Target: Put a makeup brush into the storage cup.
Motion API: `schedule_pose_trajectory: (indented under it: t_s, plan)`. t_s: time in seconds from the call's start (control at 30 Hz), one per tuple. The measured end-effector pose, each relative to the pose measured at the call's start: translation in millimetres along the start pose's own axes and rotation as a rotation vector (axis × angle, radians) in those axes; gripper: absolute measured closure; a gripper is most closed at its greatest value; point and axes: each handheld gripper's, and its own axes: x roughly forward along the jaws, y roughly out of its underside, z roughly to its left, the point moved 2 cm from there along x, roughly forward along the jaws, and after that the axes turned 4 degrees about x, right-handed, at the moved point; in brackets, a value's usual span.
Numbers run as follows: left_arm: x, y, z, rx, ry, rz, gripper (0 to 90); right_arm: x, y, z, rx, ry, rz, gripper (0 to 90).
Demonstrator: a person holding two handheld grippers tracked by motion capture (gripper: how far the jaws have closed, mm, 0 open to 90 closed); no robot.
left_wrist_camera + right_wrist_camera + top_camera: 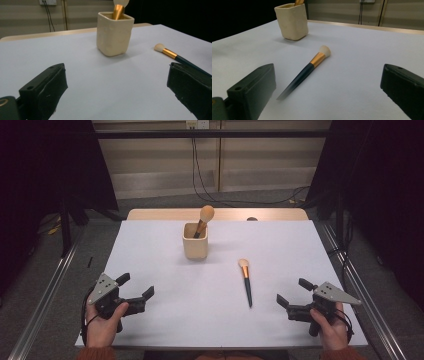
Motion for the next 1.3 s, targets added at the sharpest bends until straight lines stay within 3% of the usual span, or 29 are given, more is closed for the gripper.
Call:
schedule_pose_trajectory:
  t_s: [0.13,0.5,0.97,1.3]
  plan:
    - [-1.6,-0.7,-0.6,0.008,-0.001,-0.013,2.6,0.5,-0.1,0.9,0.001,-0.005,0.002,0.0]
    - [0.6,2.0,1.3,0.037,0.006,0.012,3.6,4.1,-1.5,-0.8,0.013,0.002,0.000,0.0]
    - [-5.9,3.0,2.0,0.031,-0.011,0.000,3.7,17.5,-8.2,3.7,0.009,-0.013,0.012,0.0]
    - [-7.4,4.3,1.8,0.036,-0.019,0.011,3.7,31.2,-21.3,6.9,0.009,-0.057,0.016,0.0]
